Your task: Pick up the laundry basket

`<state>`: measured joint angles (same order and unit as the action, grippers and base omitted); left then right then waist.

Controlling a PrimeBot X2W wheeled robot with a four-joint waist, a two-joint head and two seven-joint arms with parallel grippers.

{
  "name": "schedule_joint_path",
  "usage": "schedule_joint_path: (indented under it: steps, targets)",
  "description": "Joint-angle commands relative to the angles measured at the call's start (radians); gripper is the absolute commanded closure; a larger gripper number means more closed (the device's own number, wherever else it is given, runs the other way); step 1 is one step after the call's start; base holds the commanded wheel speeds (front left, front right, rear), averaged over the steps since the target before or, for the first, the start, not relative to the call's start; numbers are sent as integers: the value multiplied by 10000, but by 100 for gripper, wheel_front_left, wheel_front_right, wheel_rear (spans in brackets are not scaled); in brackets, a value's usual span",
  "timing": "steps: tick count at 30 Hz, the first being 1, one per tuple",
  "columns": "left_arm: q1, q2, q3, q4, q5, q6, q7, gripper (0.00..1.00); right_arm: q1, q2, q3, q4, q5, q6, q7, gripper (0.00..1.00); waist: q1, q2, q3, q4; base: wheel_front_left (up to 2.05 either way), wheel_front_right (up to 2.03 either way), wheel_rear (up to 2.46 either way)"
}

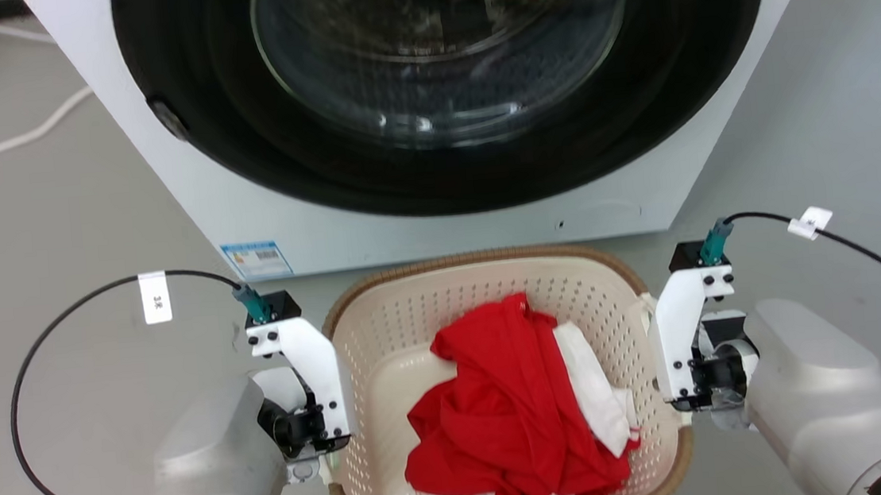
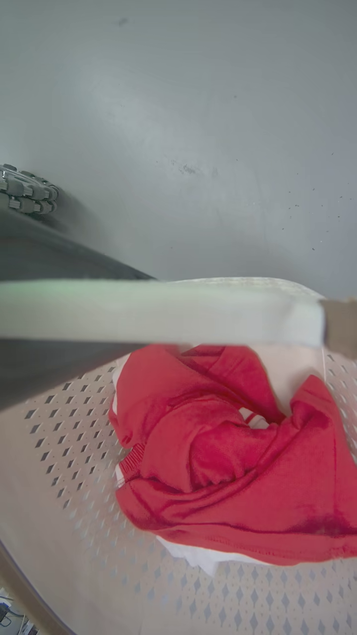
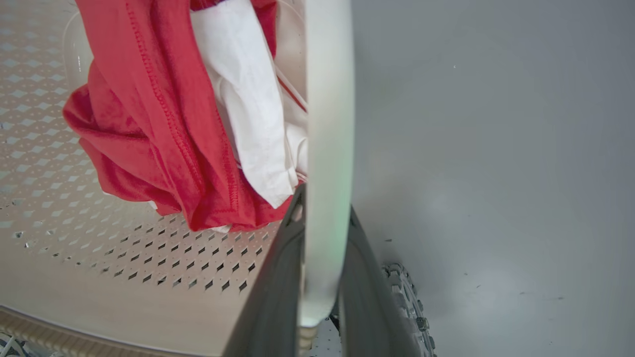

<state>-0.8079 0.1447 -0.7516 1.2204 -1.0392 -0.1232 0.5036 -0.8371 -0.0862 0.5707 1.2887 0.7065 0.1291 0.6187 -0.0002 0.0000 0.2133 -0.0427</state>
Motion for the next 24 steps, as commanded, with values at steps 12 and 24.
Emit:
schedule_joint_path:
  steps: [12, 24]
  targets:
    - [737, -290, -264, -30, -493, -131, 699, 100, 870, 81, -211, -8, 209, 28, 1205, 100, 2, 0, -1648, -97, 0, 0, 0]
    - [1447, -407, -504, -59, -728, -131, 695, 100, 1346, 106, -444, -14, -72, 28, 1531, 100, 2, 0, -2202, -135, 0, 0, 0]
